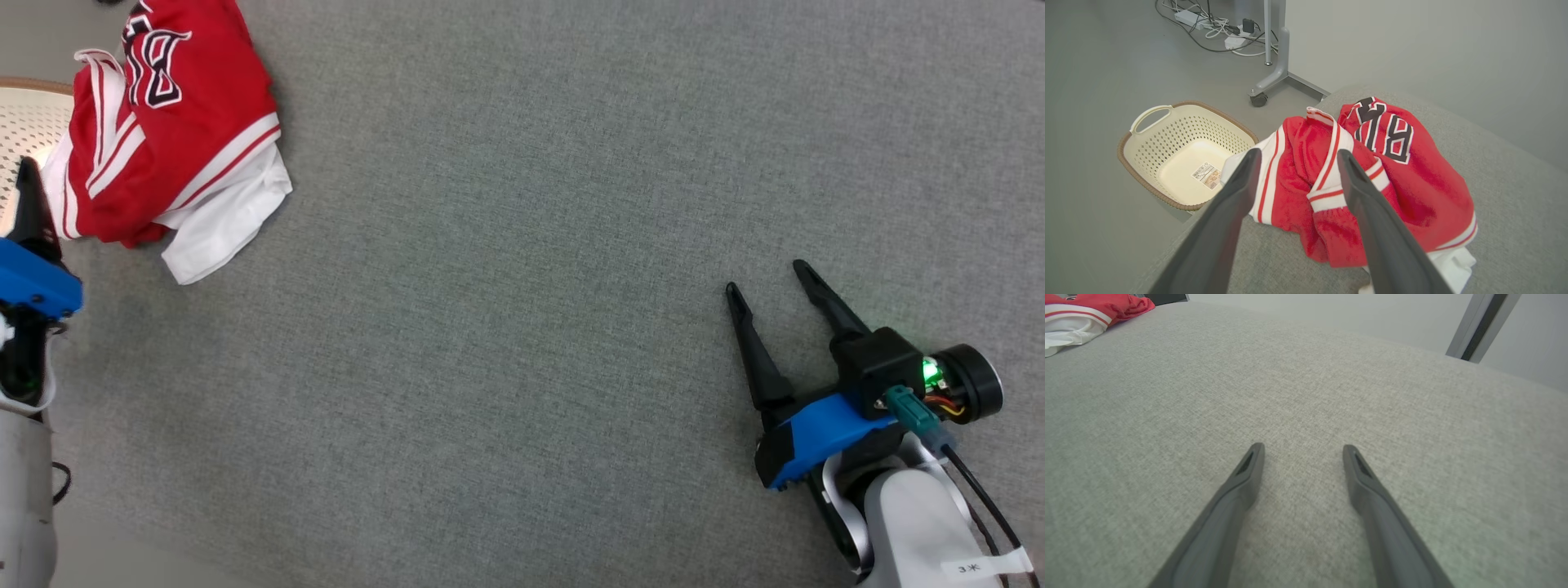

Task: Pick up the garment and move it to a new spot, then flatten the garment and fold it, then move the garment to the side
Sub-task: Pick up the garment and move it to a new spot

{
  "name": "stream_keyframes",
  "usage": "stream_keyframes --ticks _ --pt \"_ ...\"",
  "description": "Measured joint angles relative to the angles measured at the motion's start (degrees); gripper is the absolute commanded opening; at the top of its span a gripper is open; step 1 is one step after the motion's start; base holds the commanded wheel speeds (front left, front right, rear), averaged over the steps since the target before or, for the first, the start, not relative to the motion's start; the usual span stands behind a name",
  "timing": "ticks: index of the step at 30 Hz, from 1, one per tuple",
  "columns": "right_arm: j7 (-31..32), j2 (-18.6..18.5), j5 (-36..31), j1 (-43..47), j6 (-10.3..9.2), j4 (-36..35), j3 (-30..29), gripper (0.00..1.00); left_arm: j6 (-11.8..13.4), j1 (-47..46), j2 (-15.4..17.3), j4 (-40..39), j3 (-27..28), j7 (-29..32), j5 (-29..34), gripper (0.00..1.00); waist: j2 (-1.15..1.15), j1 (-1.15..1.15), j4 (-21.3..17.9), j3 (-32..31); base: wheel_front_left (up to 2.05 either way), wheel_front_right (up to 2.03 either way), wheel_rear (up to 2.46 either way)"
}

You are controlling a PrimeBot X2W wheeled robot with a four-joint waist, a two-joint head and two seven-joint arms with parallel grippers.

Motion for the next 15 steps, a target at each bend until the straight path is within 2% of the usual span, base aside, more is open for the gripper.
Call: stream_keyframes --ticks 6,10,15 --pt "0.6 0.1 -0.5 0.6 0.02 -3.3 -0.3 1.00 -0.3 -1.6 -2.1 1.7 -6.0 1.6 -7.5 1.00 0.00 -0.02 0.0 3.1 0.00 0.00 0.00" --pt "0.5 0.2 -0.7 0.8 0.07 -4.2 -0.4 1.00 -0.3 -1.5 -1.3 0.1 -10.7 4.0 -12.8 1.00 0.00 -0.02 0.0 3.8 0.00 0.00 0.00" --pt "0.5 0.2 -0.7 0.8 0.07 -4.3 -0.3 1.00 -0.3 -1.3 -0.5 1.2 -13.3 5.9 -17.6 1.00 0.00 -0.02 -0.1 4.0 0.00 0.00 0.00"
